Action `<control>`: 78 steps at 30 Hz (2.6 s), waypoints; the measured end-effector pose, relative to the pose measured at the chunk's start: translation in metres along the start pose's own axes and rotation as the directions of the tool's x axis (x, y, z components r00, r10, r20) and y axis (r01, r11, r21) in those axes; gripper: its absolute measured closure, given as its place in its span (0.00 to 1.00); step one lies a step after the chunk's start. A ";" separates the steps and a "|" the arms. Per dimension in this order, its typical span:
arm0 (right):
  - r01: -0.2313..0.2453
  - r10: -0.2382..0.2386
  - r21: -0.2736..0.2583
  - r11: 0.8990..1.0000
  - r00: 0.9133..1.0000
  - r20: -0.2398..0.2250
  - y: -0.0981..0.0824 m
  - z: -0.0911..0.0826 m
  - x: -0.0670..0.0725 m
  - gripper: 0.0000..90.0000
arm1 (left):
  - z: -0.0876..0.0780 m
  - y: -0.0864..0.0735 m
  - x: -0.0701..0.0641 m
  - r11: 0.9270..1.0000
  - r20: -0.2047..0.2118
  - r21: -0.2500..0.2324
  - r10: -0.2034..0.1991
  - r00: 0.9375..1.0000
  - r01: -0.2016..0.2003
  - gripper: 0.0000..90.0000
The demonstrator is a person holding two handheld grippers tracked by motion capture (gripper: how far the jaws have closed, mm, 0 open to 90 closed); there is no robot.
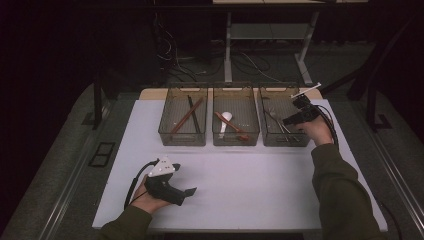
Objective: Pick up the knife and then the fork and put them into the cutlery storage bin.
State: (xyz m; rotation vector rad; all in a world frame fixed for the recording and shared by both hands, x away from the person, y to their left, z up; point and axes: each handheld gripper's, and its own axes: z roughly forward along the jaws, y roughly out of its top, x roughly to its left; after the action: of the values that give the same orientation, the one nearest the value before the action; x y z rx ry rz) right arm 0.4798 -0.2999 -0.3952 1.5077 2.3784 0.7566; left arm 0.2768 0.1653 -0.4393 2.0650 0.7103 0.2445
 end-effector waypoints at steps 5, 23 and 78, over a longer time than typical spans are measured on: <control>-0.019 0.015 -0.077 0.997 0.999 -0.048 -0.001 -0.010 -0.003 0.47 | 0.000 0.000 0.000 1.000 -0.001 0.002 -0.003 1.000 0.003 0.00; -0.028 0.012 -0.278 0.960 0.998 -0.061 -0.016 -0.034 0.008 0.19 | 0.000 -0.002 0.001 1.000 -0.018 0.008 -0.018 1.000 0.018 0.00; 0.118 -0.233 -0.429 0.896 0.945 -0.228 -0.170 -0.060 0.095 0.19 | -0.005 -0.003 -0.002 1.000 0.024 -0.001 -0.014 1.000 0.015 0.00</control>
State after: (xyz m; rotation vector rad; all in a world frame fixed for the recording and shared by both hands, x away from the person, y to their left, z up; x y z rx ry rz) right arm 0.2792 -0.2908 -0.4279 1.0538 2.2969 1.3933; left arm 0.2721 0.1690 -0.4390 2.0575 0.7099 0.2114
